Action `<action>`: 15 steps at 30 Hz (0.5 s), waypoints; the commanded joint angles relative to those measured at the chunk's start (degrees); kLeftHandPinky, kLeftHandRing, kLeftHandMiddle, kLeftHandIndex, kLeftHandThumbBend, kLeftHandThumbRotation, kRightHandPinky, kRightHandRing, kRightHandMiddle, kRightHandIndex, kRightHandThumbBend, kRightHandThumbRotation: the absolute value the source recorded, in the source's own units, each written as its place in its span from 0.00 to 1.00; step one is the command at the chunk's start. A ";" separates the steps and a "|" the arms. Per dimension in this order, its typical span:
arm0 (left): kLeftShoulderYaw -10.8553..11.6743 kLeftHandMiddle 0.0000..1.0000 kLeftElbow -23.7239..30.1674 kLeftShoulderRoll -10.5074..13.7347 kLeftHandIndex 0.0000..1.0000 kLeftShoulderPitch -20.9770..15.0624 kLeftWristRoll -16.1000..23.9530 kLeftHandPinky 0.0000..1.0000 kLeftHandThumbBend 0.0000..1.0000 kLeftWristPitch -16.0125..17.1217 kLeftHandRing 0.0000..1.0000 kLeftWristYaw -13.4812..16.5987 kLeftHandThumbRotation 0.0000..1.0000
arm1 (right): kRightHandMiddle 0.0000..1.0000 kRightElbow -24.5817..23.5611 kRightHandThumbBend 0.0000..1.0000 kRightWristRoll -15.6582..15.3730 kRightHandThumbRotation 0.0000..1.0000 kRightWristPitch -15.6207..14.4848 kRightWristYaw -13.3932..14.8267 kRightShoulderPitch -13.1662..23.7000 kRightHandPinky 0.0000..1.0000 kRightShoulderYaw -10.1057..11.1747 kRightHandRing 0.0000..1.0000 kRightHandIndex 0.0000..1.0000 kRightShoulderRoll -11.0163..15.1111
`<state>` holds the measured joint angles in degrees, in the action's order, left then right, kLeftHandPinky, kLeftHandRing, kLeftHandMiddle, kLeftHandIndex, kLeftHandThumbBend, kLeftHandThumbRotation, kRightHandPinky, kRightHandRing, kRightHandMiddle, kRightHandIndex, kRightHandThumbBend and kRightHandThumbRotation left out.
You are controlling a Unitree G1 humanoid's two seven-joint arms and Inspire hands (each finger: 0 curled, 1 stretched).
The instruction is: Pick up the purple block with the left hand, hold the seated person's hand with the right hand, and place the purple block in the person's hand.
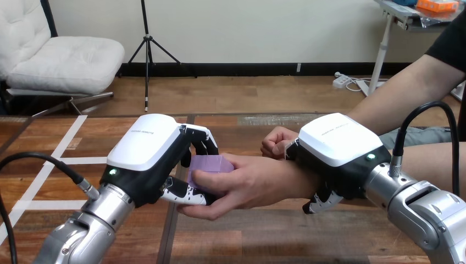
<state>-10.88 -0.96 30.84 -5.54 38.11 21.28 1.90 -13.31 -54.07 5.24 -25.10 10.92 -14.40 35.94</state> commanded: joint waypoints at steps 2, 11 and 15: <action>0.93 0.46 3.17 -0.29 0.47 -1.72 -0.55 0.36 0.61 1.08 0.41 0.38 0.00 | 0.51 -1.37 0.77 0.54 0.00 0.18 0.40 2.65 0.38 -0.44 0.45 0.55 -1.26; 0.91 0.46 3.18 -0.32 0.47 -1.76 -0.38 0.36 0.62 0.84 0.42 0.05 0.00 | 0.53 -1.25 0.76 0.13 0.00 0.03 0.45 2.66 0.38 -0.60 0.47 0.56 -1.36; 0.98 0.46 3.04 -0.42 0.47 -1.78 -0.42 0.36 0.63 0.72 0.42 -0.06 0.00 | 0.54 -1.24 0.77 -0.25 0.00 0.02 0.58 2.62 0.40 -0.67 0.48 0.58 -1.34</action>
<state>-10.88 -0.95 30.83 -5.36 38.37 21.28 1.39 -13.33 -54.25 5.23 -25.09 10.92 -14.40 35.83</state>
